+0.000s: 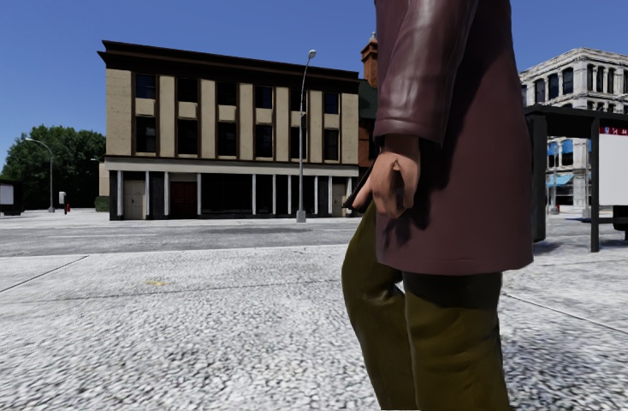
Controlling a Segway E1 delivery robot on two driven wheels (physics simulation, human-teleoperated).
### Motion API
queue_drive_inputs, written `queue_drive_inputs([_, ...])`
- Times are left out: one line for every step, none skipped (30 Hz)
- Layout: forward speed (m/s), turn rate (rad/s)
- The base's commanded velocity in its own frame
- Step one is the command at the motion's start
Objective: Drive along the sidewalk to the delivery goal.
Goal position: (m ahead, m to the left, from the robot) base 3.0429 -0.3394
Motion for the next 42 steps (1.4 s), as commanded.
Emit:
queue_drive_inputs([0.00,0.00])
queue_drive_inputs([0.00,0.00])
queue_drive_inputs([0.00,0.00])
queue_drive_inputs([0.00,0.00])
queue_drive_inputs([0.00,0.00])
queue_drive_inputs([0.00,0.00])
queue_drive_inputs([0.00,0.00])
queue_drive_inputs([0.00,0.00])
queue_drive_inputs([0.00,0.00])
queue_drive_inputs([0.00,0.00])
queue_drive_inputs([0.00,0.00])
queue_drive_inputs([0.00,0.00])
queue_drive_inputs([0.00,0.00])
queue_drive_inputs([0.00,0.00])
queue_drive_inputs([0.00,0.00])
queue_drive_inputs([0.00,0.00])
queue_drive_inputs([0.00,0.00])
queue_drive_inputs([0.00,0.00])
queue_drive_inputs([0.00,0.00])
queue_drive_inputs([0.00,0.00])
queue_drive_inputs([0.00,0.00])
queue_drive_inputs([0.00,0.00])
queue_drive_inputs([0.00,0.00])
queue_drive_inputs([0.00,0.00])
queue_drive_inputs([0.00,0.00])
queue_drive_inputs([0.00,0.00])
queue_drive_inputs([0.00,0.00])
queue_drive_inputs([0.00,0.00])
queue_drive_inputs([0.00,0.00])
queue_drive_inputs([0.00,0.00])
queue_drive_inputs([0.00,0.00])
queue_drive_inputs([0.00,0.00])
queue_drive_inputs([0.00,0.00])
queue_drive_inputs([0.00,0.00])
queue_drive_inputs([0.00,0.00])
queue_drive_inputs([0.00,0.00])
queue_drive_inputs([0.00,0.00])
queue_drive_inputs([0.00,0.00])
queue_drive_inputs([0.00,0.00])
queue_drive_inputs([0.00,0.00])
queue_drive_inputs([0.00,0.00])
queue_drive_inputs([0.00,0.00])
